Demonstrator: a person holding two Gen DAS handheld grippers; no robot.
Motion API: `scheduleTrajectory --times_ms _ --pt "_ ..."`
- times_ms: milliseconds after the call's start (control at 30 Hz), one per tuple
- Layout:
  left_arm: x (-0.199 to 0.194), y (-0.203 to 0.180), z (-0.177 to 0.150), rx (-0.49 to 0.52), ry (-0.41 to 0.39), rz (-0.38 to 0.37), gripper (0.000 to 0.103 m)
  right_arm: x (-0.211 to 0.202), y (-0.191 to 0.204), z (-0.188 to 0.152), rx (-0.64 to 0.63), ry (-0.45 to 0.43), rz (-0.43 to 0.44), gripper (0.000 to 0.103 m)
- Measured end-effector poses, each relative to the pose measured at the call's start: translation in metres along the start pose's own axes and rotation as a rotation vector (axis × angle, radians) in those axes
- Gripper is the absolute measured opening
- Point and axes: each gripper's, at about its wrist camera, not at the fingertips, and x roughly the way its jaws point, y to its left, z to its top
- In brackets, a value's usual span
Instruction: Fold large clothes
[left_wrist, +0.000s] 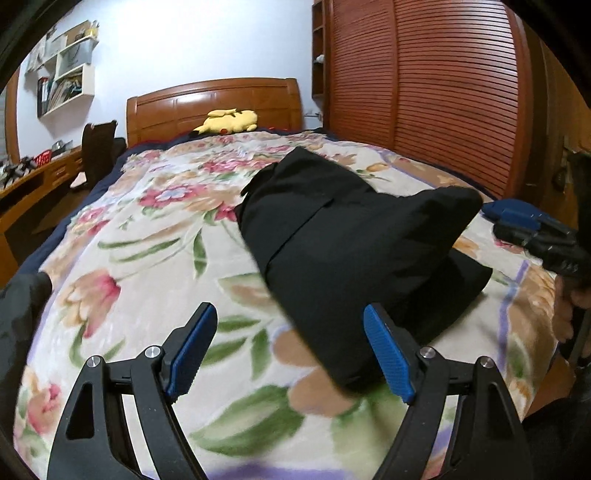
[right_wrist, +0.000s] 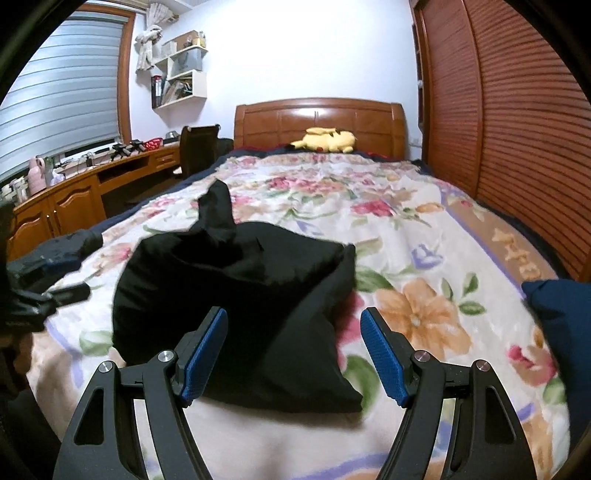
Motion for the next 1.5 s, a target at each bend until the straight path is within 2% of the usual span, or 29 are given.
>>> scheduleTrajectory --times_ms 200,400,567,700,1067,1133,1233,1300,1400,1500 --pt "0.003 0.009 -0.013 -0.015 0.002 0.011 0.082 -0.007 0.018 0.007 -0.034 -0.031 0.029 0.076" --pt "0.008 0.019 -0.022 -0.030 0.019 0.013 0.082 0.006 0.036 0.017 -0.073 -0.030 0.058 0.076" --pt "0.010 0.025 -0.025 -0.038 0.027 0.015 0.082 0.027 0.046 0.029 -0.122 0.005 0.058 0.076" --pt "0.009 0.029 -0.027 -0.046 0.029 0.011 0.082 0.045 0.051 0.039 -0.119 0.049 0.095 0.076" --pt "0.006 0.030 -0.028 -0.029 0.026 0.021 0.082 0.076 0.059 0.046 -0.134 0.158 0.114 0.076" --pt "0.005 0.032 -0.028 -0.034 0.025 0.021 0.082 0.078 0.059 0.049 -0.133 0.172 0.130 0.067" --pt "0.003 0.034 -0.028 -0.045 0.025 0.014 0.082 0.079 0.060 0.051 -0.156 0.196 0.131 0.048" --pt "0.003 0.034 -0.028 -0.048 0.025 0.010 0.082 0.081 0.064 0.051 -0.178 0.215 0.136 0.028" --pt "0.003 0.032 -0.028 -0.045 0.027 0.009 0.082 0.073 0.072 0.053 -0.230 0.193 0.122 0.016" --pt "0.004 0.032 -0.029 -0.041 0.031 0.008 0.082 0.056 0.075 0.061 -0.261 0.111 0.093 0.013"
